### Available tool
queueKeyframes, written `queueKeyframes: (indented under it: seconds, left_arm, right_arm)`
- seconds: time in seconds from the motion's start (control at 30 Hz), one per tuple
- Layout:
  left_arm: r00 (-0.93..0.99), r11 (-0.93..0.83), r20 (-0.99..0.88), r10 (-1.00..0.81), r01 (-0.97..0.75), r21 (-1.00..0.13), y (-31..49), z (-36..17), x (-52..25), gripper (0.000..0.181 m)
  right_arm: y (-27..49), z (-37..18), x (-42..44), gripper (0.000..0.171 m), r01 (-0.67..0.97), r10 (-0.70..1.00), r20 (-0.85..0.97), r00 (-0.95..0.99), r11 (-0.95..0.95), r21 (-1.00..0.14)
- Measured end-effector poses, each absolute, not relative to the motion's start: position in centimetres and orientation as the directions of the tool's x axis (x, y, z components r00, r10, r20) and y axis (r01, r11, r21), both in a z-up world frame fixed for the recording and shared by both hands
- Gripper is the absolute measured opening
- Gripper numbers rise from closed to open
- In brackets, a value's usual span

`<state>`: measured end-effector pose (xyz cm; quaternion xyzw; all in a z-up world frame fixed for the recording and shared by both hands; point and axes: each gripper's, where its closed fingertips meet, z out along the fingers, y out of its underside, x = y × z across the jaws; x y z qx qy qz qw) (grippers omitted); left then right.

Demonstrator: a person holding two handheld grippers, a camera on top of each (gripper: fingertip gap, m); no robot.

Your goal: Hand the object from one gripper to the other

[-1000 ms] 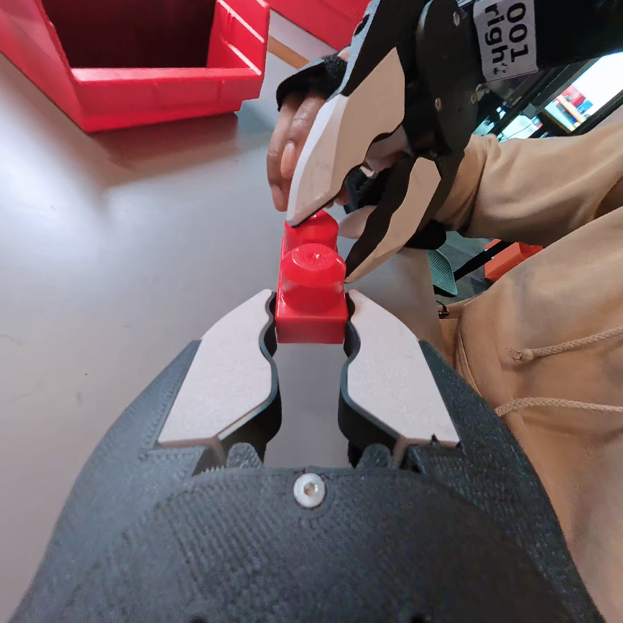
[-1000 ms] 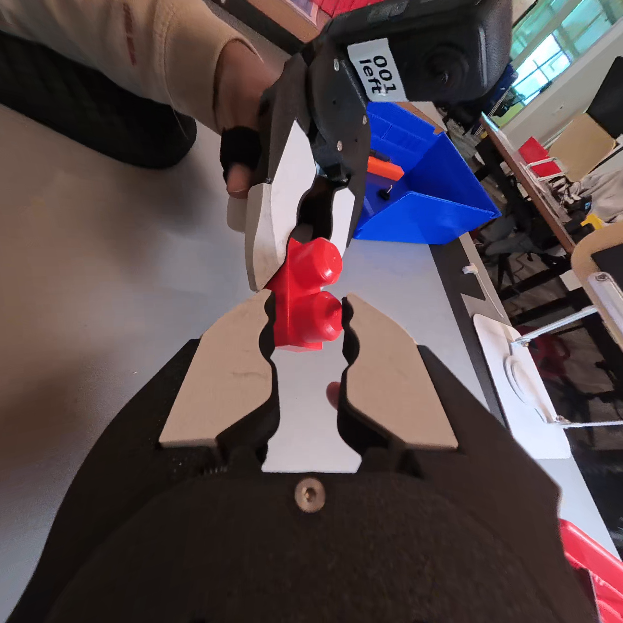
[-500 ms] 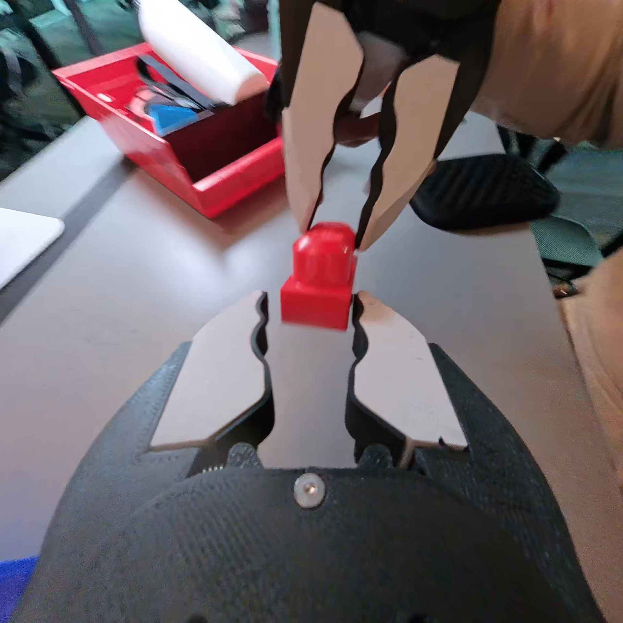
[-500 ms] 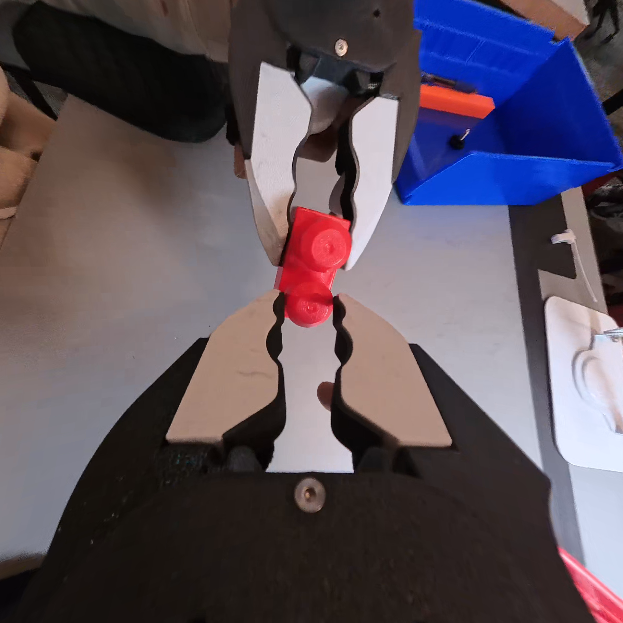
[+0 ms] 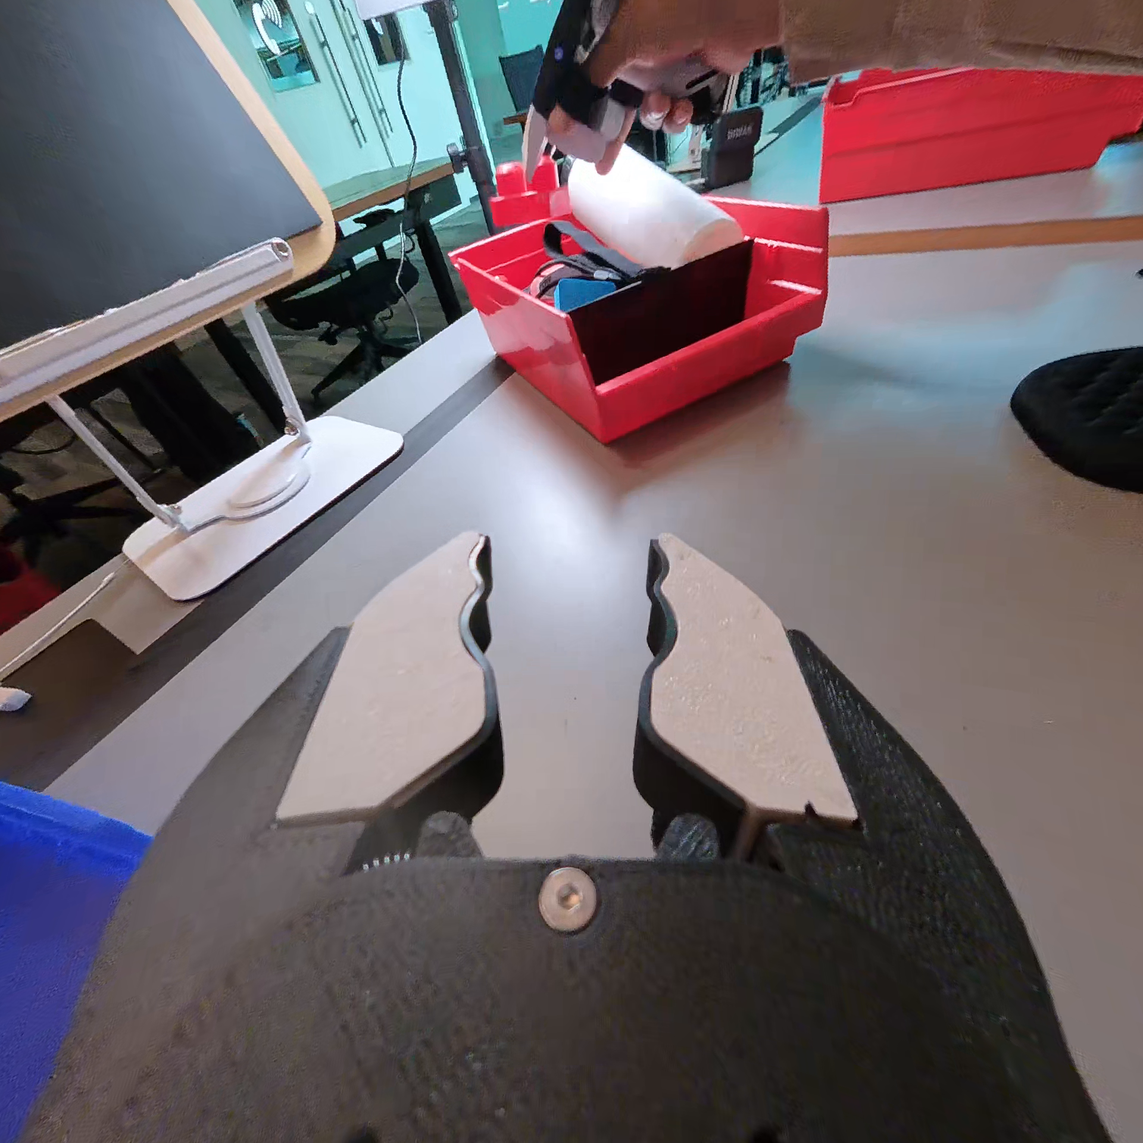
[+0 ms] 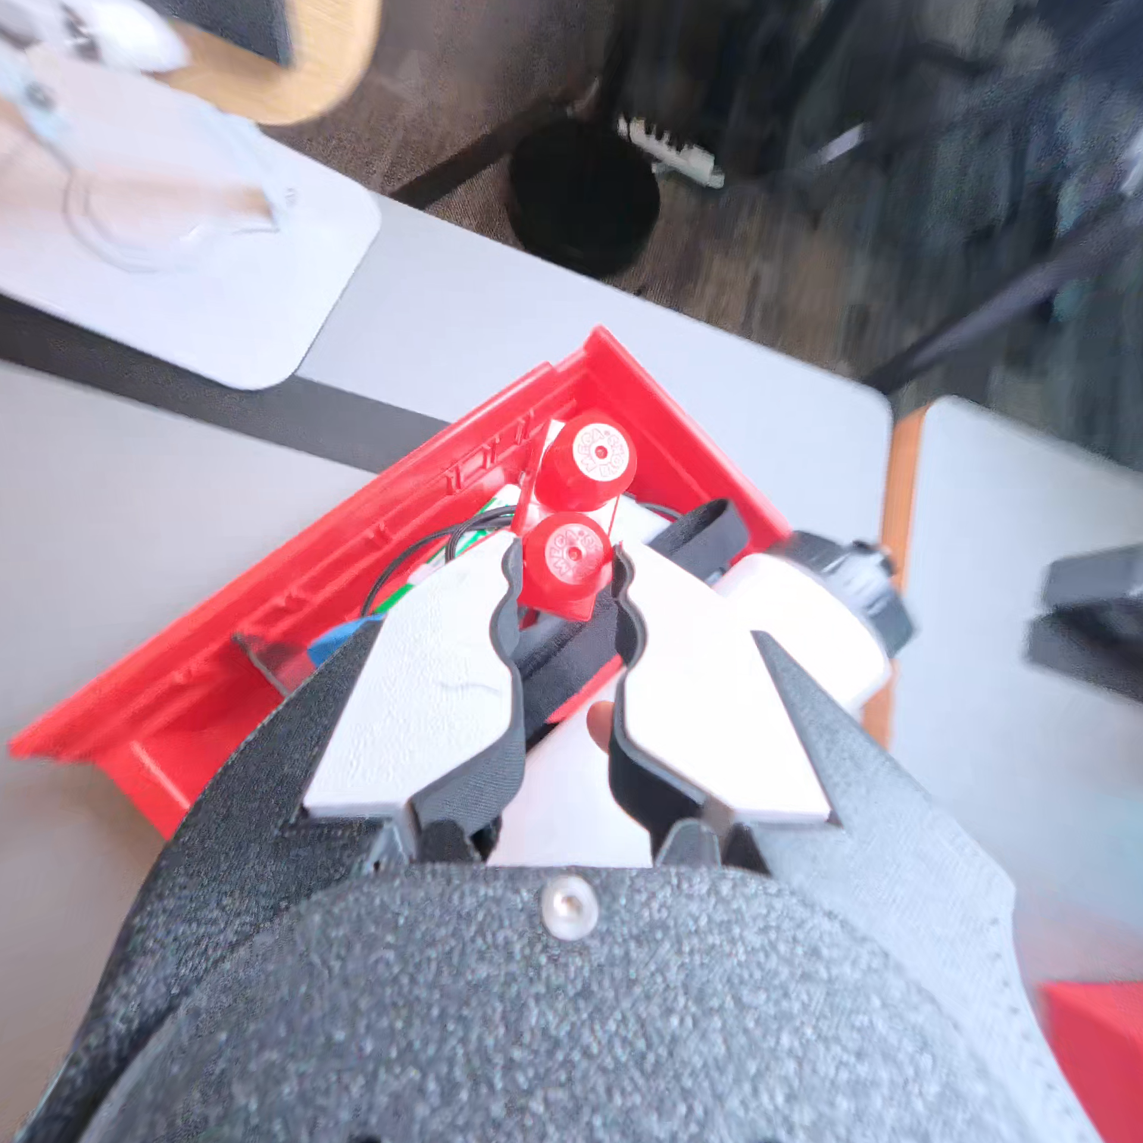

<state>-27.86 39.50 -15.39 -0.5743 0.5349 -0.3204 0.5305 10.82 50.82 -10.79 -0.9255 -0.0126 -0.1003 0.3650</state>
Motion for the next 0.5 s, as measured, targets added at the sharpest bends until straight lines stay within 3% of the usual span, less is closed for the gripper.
queueKeyframes:
  seconds: [0.2,0.3,0.4,0.5]
  left_arm:
    - [0.211,0.119,-0.196,-0.958,-0.331,-0.936,39.8,-17.7,-27.5,0.045]
    - [0.213,0.13,-0.213,-0.954,-0.348,-0.929,40.0,-18.1,-27.5,0.045]
    - [0.216,0.142,-0.221,-0.951,-0.331,-0.933,40.1,-17.6,-27.7,0.045]
    - [0.229,0.135,-0.215,-0.949,-0.321,-0.938,40.3,-17.3,-27.9,0.046]
  right_arm:
    - [54.2,-16.0,10.9,0.027,-0.272,-0.28,-0.093,0.955,-0.712,-0.648]
    - [55.3,-16.1,8.8,0.04,-0.353,-0.247,-0.253,0.935,-0.7,-0.621]
    - [55.7,-13.4,6.7,0.043,-0.284,-0.124,-0.269,0.955,-0.64,-0.714]
    - [54.8,-8.7,3.8,0.041,-0.189,0.059,-0.241,0.969,-0.458,-0.869]
